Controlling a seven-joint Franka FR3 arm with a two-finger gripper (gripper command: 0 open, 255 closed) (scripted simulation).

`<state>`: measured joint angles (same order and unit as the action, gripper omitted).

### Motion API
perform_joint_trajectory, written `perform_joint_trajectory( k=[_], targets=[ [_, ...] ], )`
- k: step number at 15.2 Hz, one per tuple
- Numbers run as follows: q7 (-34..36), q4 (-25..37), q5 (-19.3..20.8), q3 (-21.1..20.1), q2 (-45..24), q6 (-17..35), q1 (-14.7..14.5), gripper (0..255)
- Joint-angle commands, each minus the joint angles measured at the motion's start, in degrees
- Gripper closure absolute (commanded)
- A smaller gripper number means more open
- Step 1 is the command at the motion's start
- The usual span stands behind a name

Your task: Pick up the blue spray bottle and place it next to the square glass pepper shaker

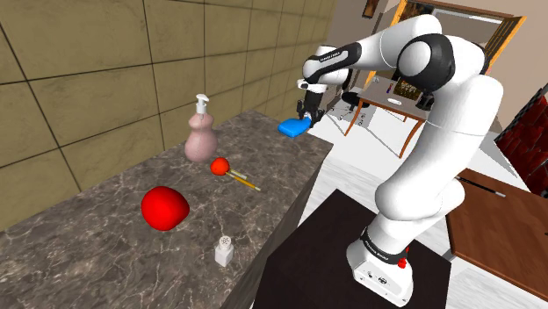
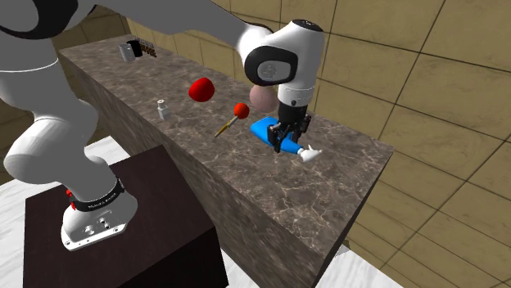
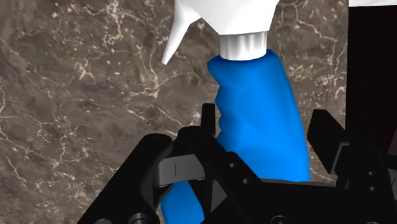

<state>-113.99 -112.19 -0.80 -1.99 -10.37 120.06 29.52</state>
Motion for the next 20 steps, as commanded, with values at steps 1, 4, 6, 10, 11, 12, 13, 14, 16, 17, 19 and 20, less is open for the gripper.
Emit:
perform_joint_trajectory(
  k=[1, 4, 6, 10, 11, 12, 13, 14, 16, 17, 19, 20],
  targets=[
    [2.24, -3.38, -0.04, -0.92, 2.49, 0.94, -1.28, 255],
    [5.52, -7.81, -0.28, -2.46, 5.84, 2.09, -3.15, 255],
    [7.77, -10.43, -0.53, -3.6, 7.88, 2.72, -4.4, 255],
    [12.43, -14.88, -1.27, -6.14, 11.48, 3.71, -6.97, 255],
    [13.63, -15.84, -1.5, -6.81, 12.28, 3.91, -7.64, 255],
    [14.84, -16.72, -1.74, -7.51, 13.03, 4.09, -8.3, 255],
    [16.06, -17.54, -2.0, -8.22, 13.73, 4.26, -8.98, 255],
    [17.29, -18.3, -2.27, -8.95, 14.39, 4.41, -9.65, 255],
    [19.8, -19.62, -2.83, -10.45, 15.57, 4.68, -11.03, 255],
    [21.08, -20.18, -3.12, -11.23, 16.08, 4.79, -11.72, 255],
    [23.68, -21.1, -3.7, -12.8, 16.95, 5.0, -13.13, 255],
    [25.0, -21.46, -3.99, -13.62, 17.3, 5.09, -13.82, 255]
  ],
)
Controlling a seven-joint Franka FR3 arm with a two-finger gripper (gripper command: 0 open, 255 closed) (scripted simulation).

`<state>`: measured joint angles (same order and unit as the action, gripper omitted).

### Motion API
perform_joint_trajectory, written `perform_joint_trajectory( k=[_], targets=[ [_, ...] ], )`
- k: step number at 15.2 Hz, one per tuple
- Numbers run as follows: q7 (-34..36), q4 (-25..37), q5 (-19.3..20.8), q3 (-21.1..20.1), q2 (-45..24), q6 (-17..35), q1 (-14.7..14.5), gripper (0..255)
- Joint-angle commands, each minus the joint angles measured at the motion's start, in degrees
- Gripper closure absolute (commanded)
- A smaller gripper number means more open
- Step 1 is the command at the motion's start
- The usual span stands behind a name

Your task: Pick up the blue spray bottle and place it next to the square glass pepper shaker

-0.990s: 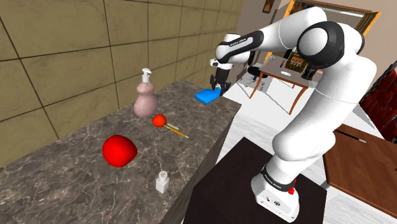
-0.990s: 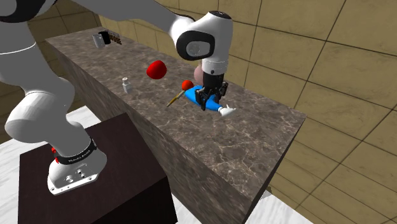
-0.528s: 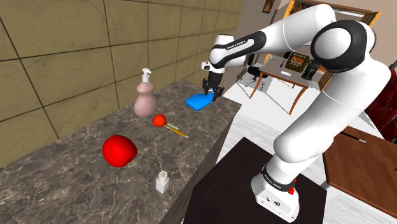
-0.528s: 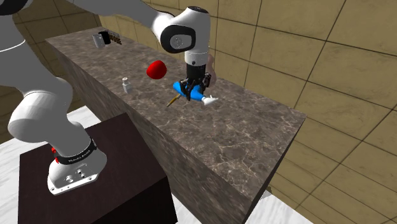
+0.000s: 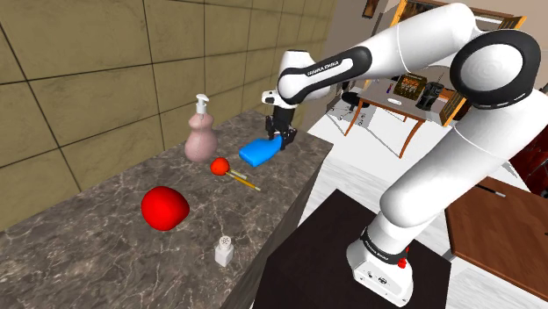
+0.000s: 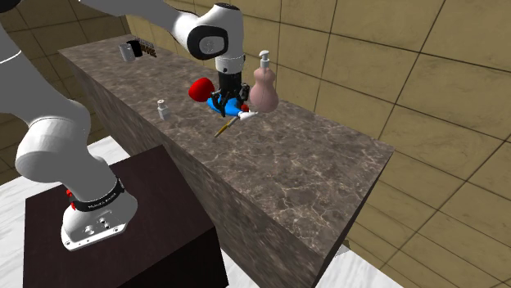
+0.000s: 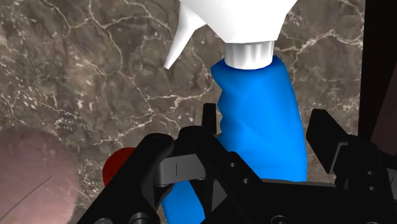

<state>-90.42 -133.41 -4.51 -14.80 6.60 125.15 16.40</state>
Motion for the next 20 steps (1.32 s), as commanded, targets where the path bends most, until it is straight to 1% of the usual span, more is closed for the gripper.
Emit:
perform_joint_trajectory(
  k=[1, 6, 12, 16, 20],
  targets=[
    [2.77, -0.53, -0.55, -1.64, 0.63, 0.08, -1.41, 255],
    [9.73, -1.01, -1.71, -5.91, 1.23, 0.4, -4.85, 255],
    [18.77, 0.59, -2.06, -11.17, -0.11, 0.65, -8.8, 255],
    [25.28, 2.96, -1.27, -14.6, -2.32, 0.71, -11.32, 255],
    [32.24, 6.36, 0.61, -17.82, -5.63, 0.56, -13.86, 255]
  ],
)
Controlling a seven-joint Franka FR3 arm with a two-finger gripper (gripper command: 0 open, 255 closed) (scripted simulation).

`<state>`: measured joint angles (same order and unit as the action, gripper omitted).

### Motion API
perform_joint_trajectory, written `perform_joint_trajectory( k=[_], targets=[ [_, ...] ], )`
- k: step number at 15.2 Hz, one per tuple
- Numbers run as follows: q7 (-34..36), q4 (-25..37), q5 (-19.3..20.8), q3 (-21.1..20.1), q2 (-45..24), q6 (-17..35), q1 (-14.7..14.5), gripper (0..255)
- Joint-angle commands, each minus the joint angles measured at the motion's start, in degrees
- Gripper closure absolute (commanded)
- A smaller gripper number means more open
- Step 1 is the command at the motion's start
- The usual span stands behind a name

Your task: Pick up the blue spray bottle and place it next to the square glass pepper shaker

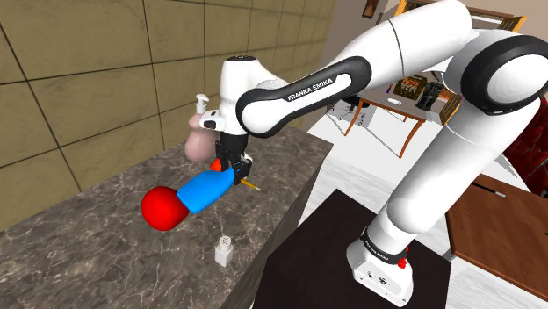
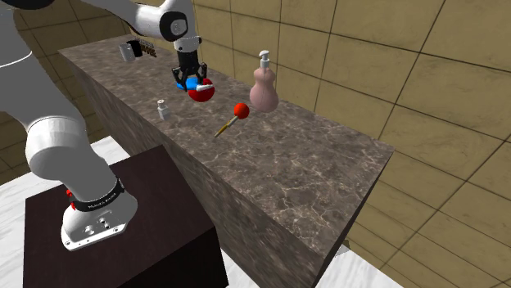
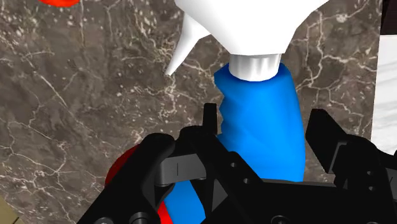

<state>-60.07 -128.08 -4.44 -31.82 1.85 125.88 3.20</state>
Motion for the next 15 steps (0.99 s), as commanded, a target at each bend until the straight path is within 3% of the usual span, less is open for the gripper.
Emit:
perform_joint_trajectory(
  k=[1, 8, 15],
  targets=[
    [3.7, 2.05, 1.19, -1.54, -1.89, -0.26, -1.32, 255],
    [16.73, 11.02, 7.61, -5.32, -10.67, -1.77, -7.21, 255],
    [28.66, 23.62, 15.31, -6.07, -21.68, -5.56, -16.07, 255]
  ],
)
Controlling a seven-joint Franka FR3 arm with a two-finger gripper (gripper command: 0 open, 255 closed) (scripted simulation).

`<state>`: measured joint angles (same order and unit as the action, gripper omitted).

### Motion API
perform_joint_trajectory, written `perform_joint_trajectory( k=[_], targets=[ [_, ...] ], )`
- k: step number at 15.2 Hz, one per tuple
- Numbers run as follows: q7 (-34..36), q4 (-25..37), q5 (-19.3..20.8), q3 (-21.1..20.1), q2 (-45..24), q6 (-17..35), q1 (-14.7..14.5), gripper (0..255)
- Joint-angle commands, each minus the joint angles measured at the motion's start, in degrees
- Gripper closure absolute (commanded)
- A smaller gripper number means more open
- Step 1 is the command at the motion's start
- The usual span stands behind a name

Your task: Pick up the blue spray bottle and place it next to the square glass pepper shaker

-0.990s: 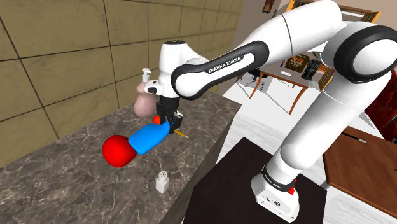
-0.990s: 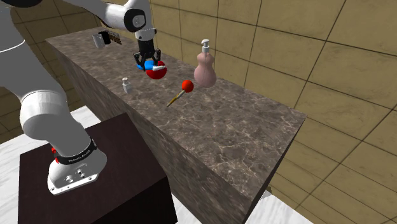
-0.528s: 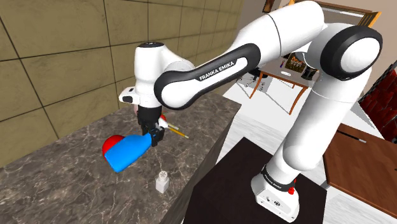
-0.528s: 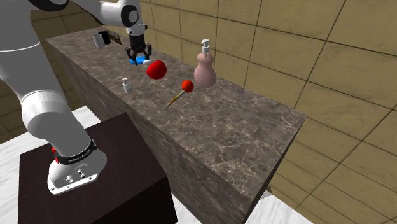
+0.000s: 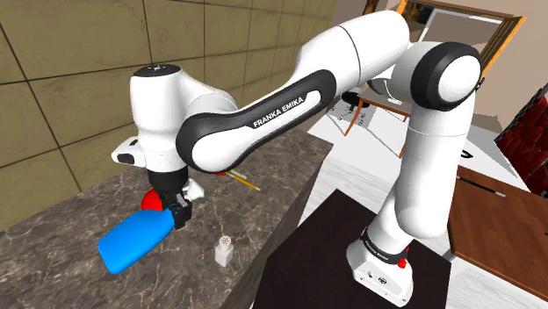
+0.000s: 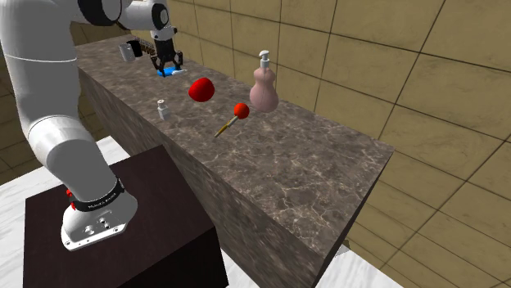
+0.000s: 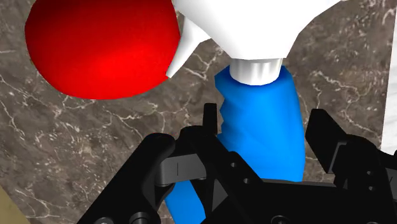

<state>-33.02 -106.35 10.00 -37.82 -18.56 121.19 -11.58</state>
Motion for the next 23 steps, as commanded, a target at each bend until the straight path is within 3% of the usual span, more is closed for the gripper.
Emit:
perform_joint_trajectory(
  k=[1, 7, 8, 23],
  targets=[
    [3.07, 4.02, 1.89, 0.07, -2.94, -1.61, -2.81, 255],
    [10.2, 19.12, 7.3, 1.55, -13.61, -7.29, -12.74, 255],
    [11.79, 24.7, 8.74, 2.11, -17.17, -9.48, -15.99, 255],
    [13.16, 20.02, 11.39, 4.24, -21.66, -0.77, -16.67, 255]
  ],
)
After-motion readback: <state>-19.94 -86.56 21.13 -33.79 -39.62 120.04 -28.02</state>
